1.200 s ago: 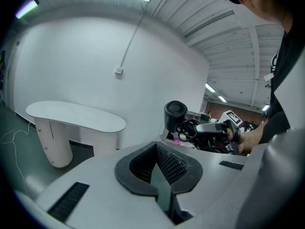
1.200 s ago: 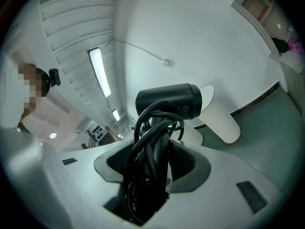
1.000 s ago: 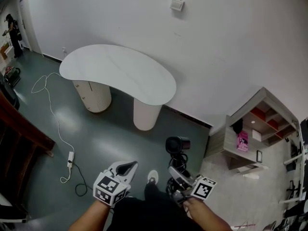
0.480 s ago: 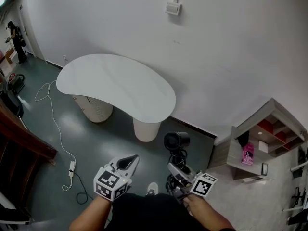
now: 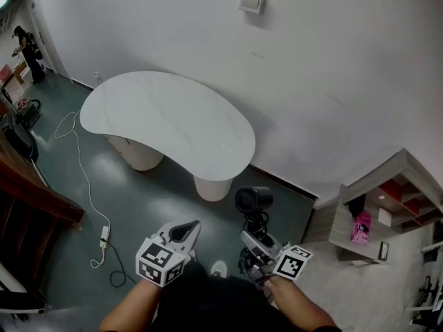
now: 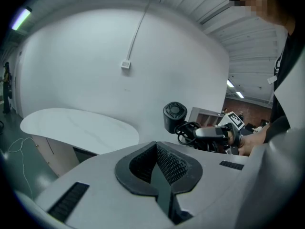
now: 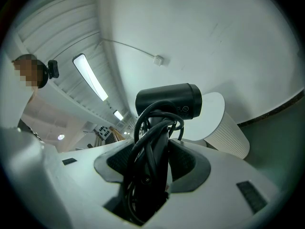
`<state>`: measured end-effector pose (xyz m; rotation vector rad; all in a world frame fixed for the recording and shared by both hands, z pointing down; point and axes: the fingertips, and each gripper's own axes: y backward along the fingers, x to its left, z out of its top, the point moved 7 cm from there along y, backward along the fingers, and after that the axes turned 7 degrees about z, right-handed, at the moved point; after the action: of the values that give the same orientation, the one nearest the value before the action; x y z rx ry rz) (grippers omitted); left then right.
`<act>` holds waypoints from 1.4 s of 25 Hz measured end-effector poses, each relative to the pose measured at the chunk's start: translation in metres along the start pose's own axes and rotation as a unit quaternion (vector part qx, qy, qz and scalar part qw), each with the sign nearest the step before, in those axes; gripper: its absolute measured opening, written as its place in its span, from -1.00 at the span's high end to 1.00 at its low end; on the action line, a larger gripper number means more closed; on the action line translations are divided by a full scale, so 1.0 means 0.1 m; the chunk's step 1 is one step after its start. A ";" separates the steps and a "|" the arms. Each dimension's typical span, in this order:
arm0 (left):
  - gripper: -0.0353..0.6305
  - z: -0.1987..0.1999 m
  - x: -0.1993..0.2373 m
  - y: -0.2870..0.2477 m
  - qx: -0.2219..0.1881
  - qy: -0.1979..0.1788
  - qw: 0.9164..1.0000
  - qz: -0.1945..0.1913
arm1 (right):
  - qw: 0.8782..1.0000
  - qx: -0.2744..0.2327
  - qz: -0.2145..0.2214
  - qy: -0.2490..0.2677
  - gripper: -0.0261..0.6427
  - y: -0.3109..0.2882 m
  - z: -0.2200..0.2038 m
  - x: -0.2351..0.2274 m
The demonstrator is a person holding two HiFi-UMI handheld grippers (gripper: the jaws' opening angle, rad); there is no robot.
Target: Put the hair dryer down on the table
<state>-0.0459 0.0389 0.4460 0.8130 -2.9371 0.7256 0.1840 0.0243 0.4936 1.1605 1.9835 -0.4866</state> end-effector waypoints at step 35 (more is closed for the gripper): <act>0.86 1.00 2.41 -1.98 0.028 -0.021 0.997 -0.070 | 0.987 0.024 -0.160 0.015 0.31 -2.17 1.25 -1.61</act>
<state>-0.1462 -0.2717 0.4739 1.0377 -2.8714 0.7926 0.0975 -0.2583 0.5276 0.8827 2.2078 -0.6867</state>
